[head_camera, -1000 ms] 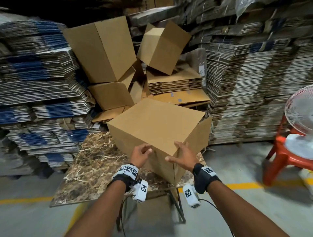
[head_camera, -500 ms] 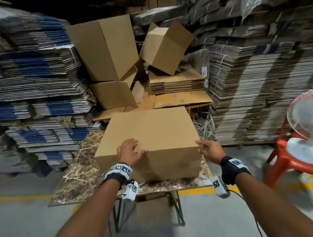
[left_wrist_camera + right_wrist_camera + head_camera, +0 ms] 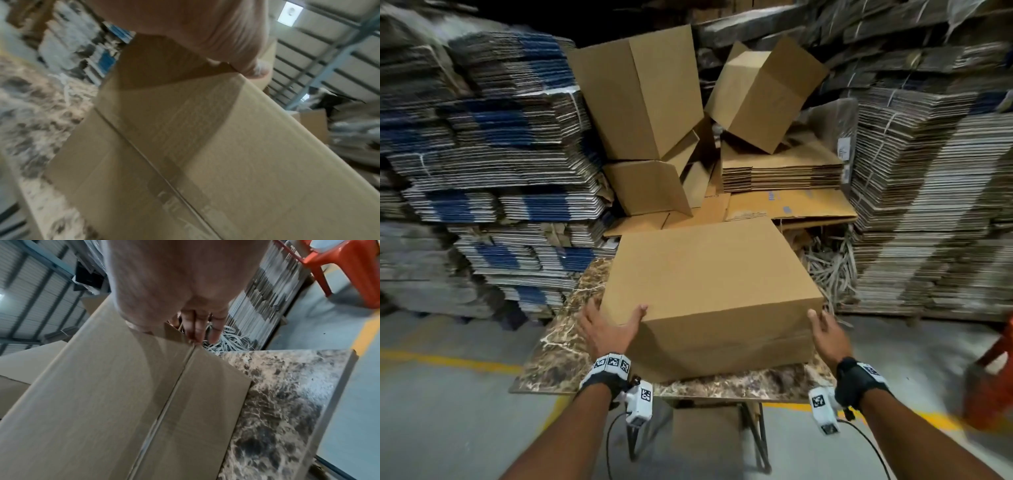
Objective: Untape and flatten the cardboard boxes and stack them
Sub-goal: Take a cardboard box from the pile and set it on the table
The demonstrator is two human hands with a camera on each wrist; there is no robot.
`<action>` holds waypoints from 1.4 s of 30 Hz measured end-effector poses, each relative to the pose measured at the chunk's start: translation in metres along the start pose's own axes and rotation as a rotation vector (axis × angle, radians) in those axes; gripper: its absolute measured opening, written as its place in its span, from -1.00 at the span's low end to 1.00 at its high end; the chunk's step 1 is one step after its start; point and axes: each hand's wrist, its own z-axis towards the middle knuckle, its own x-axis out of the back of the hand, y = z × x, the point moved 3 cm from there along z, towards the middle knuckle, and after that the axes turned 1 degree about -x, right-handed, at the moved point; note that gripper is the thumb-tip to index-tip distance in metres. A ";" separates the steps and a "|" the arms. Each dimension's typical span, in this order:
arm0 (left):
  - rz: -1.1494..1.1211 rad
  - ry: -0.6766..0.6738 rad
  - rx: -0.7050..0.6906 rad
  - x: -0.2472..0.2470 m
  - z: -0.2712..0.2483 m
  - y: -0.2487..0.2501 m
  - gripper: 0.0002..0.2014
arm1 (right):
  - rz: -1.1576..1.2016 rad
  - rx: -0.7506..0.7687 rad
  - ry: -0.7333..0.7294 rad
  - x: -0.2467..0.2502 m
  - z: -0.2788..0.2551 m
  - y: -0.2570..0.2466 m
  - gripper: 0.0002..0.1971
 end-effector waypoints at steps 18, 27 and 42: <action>-0.345 -0.090 -0.286 0.079 0.053 0.048 0.18 | 0.344 0.117 -0.014 0.026 -0.012 -0.106 -0.29; 0.222 -0.105 -0.367 0.116 0.082 0.074 -0.09 | 0.383 0.213 -0.223 0.023 -0.034 -0.133 -0.06; 0.692 -0.353 -0.650 0.038 0.020 0.124 -0.12 | 0.342 0.226 -0.145 0.009 -0.030 -0.157 -0.82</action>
